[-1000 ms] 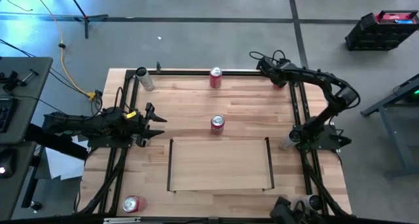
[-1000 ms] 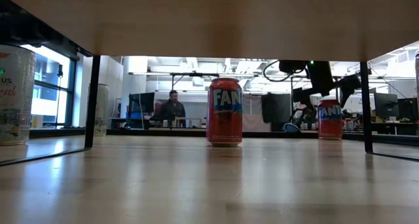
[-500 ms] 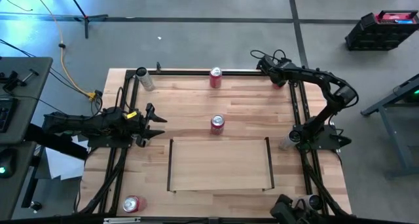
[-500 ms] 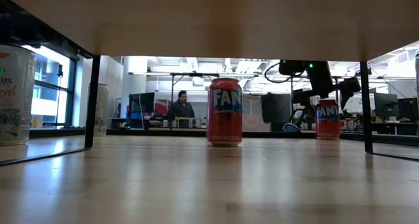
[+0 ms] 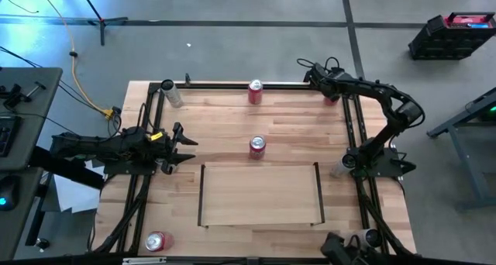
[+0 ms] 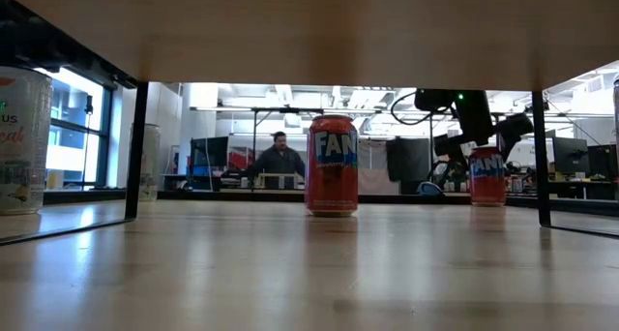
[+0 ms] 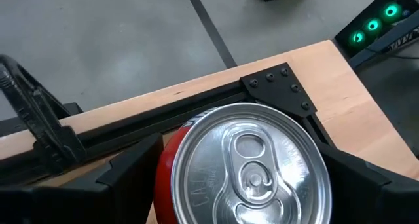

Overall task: Place canned beverage on shelf
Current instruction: Put the top right red soda can on the shelf

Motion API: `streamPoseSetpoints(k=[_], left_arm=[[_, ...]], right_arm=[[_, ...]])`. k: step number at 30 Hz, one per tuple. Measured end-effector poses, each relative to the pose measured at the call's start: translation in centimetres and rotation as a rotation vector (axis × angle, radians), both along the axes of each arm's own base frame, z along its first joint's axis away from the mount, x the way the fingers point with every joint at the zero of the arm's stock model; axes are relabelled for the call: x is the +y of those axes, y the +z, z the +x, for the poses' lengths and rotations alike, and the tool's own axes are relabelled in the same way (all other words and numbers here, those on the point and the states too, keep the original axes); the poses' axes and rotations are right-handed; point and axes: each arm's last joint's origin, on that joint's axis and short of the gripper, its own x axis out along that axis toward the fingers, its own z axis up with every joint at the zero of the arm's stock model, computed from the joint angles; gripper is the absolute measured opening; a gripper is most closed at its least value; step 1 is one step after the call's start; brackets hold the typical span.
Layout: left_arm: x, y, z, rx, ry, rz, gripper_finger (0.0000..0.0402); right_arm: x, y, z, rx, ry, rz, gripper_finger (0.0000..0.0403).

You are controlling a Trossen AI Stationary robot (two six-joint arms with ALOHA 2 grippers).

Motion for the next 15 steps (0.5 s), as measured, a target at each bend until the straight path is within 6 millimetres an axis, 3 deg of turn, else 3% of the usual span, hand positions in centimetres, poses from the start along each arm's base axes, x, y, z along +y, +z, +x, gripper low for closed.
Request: streamPoseSetpoints(k=[7, 15], left_arm=[[0.0, 0.0, 0.0, 0.000, 0.000, 0.000, 0.0209], [0.0, 0.0, 0.0, 0.000, 0.000, 0.000, 0.0209]], right_arm=[[1.3, 1.0, 0.8, -0.042, 0.063, 0.010, 0.0318], [4.4, 3.5, 1.6, -0.052, 0.150, -0.014, 0.0291]])
